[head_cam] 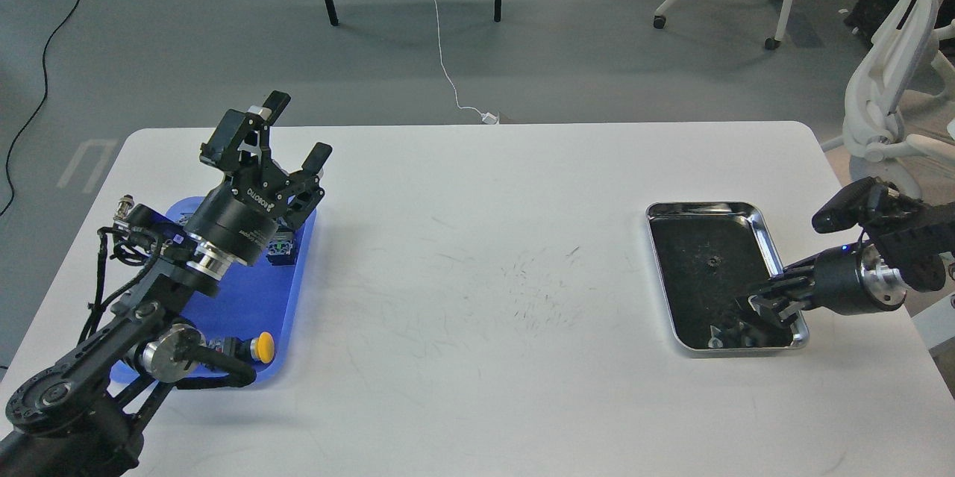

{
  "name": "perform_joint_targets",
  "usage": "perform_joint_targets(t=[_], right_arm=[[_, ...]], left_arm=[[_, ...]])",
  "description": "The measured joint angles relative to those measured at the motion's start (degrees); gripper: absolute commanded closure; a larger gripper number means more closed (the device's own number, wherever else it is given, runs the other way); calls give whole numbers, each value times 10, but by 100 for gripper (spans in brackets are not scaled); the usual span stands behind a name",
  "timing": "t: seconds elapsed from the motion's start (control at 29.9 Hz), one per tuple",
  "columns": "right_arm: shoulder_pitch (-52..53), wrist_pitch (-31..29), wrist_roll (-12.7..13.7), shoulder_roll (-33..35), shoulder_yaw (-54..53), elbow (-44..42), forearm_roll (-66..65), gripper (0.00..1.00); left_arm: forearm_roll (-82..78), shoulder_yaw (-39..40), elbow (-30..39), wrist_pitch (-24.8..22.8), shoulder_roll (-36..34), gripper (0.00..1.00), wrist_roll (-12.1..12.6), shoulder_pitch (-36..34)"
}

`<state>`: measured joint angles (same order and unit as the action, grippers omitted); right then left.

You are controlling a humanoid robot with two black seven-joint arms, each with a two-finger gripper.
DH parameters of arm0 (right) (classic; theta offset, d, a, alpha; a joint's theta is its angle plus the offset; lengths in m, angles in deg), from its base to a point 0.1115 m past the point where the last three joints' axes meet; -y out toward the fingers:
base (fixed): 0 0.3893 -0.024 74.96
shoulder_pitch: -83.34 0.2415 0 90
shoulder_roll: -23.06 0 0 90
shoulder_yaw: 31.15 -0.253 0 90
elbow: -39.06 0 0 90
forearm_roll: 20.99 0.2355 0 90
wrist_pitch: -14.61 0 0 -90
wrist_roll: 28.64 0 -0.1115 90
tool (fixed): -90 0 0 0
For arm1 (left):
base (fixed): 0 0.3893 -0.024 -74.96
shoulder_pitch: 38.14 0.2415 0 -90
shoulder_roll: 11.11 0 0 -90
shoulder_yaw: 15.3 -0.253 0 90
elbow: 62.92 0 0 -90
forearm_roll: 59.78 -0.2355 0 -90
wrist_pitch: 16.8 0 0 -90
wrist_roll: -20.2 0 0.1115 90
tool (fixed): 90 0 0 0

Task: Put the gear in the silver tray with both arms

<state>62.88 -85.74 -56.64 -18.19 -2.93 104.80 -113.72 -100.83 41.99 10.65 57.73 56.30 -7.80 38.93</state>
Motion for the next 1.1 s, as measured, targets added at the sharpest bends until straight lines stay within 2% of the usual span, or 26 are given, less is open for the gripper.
perform_joint_targets(t=[0.07, 0.27, 0.37, 0.4, 0.57, 0.67, 0.84, 1.1], right_arm=[[-5, 2, 0, -8, -5, -8, 0, 69], [-9, 5, 0, -28, -8, -27, 0, 30], [-8, 5, 0, -29, -12, -25, 1, 8], [-7, 5, 0, -28, -18, -23, 2, 4], [-9, 6, 0, -8, -87, 4, 13, 2], [-19, 6, 0, 12, -140, 18, 65, 1], [-63, 32, 0, 8, -212, 21, 301, 1], [-150, 103, 0, -53, -293, 3, 728, 1]], left_arm=[[0, 0, 0, 0, 0, 2, 0, 0], [0, 3, 0, 0, -2, 2, 0, 0], [0, 3, 0, 0, -2, 2, 0, 0], [0, 3, 0, 0, -2, 2, 0, 0], [-1, 2, 0, 0, -1, 2, 0, 1], [-1, 2, 0, 0, 0, 2, 0, 1], [-1, 4, 0, 5, 4, 2, 0, 1], [-2, 5, -2, 8, 15, 2, 0, 13]])
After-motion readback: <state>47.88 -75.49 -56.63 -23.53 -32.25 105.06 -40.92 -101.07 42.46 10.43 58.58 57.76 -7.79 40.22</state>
